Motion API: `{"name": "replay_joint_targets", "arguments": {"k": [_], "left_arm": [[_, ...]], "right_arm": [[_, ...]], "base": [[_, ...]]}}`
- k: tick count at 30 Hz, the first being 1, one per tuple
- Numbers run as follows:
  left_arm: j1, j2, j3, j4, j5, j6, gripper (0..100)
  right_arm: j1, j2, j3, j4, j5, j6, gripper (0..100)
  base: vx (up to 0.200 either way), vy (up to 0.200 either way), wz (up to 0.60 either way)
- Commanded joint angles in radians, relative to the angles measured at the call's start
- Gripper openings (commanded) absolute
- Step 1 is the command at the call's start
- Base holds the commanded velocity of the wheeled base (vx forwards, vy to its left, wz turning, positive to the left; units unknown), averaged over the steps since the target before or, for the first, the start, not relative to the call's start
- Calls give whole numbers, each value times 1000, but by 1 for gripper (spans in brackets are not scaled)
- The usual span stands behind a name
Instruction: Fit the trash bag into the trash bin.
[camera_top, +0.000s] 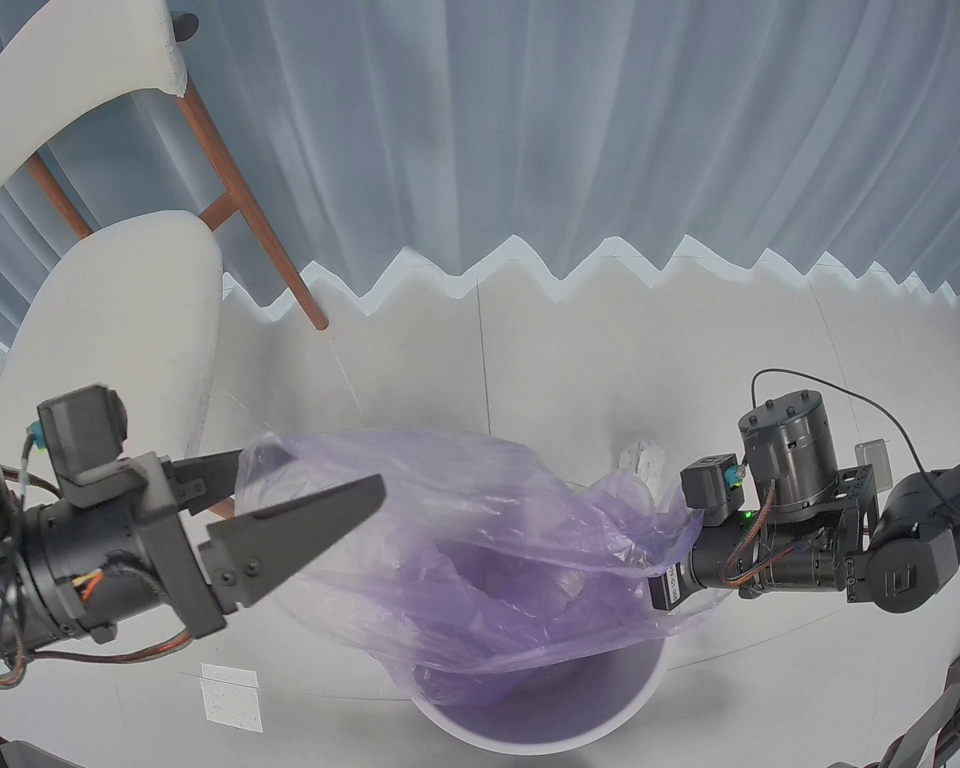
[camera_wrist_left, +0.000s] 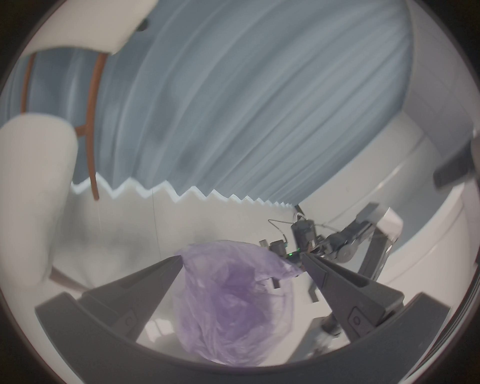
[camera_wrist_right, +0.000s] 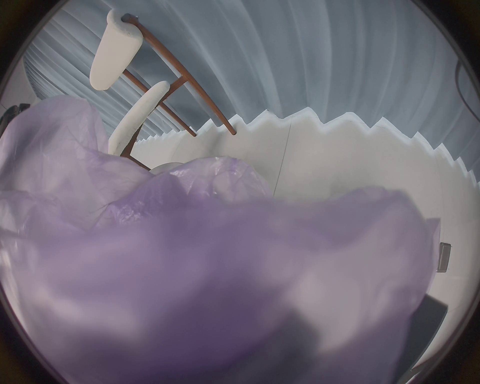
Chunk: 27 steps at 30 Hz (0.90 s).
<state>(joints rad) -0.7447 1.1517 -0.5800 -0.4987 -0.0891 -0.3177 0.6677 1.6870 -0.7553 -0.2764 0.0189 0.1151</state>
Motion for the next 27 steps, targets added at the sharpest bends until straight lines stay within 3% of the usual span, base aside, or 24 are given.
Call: {"name": "replay_joint_targets", "arguments": {"k": [1, 6, 8, 11, 13, 15, 16, 17, 19, 22, 24, 27], "left_arm": [[16, -202, 37, 111, -1, -227, 100], [105, -207, 126, 89, -12, -253, 100], [143, -204, 154, 28, -60, -279, 100], [211, -204, 150, -49, -182, -374, 100], [291, -211, 138, -101, -302, -508, 100], [298, -213, 138, -107, -319, -526, 100], [337, -245, 135, -135, -451, -646, 100], [340, -265, 132, -132, -483, -653, 100], [347, -273, 123, -135, -547, -650, 100], [337, -227, 80, -129, -563, -633, 100], [327, -138, 46, -129, -564, -557, 100], [307, -35, 37, -129, -564, -347, 100]], "right_arm": [[6, -6, 14, -3, -2, 8, 0], [6, -15, 28, -4, -2, 11, 0], [6, -21, 37, -3, -4, 11, 0], [6, -32, 56, -3, -10, 11, 0], [6, -36, 68, -3, -13, 9, 0], [6, -36, 70, -3, -13, 9, 0], [6, -43, 82, -3, -16, 9, 0], [6, -47, 83, -3, -17, 11, 0], [6, -55, 91, -3, -22, 11, 0], [6, -56, 97, -3, -25, 11, 0], [6, -56, 105, -3, -25, 11, 0], [6, -55, 105, -3, -28, 9, 0]], "base": [[0, 0, 0], [0, 0, 0], [0, 0, 0], [0, 0, 0], [0, 0, 0], [0, 0, 0], [0, 0, 0], [0, 0, 0], [0, 0, 0], [0, 0, 0], [0, 0, 0], [0, 0, 0]]}}
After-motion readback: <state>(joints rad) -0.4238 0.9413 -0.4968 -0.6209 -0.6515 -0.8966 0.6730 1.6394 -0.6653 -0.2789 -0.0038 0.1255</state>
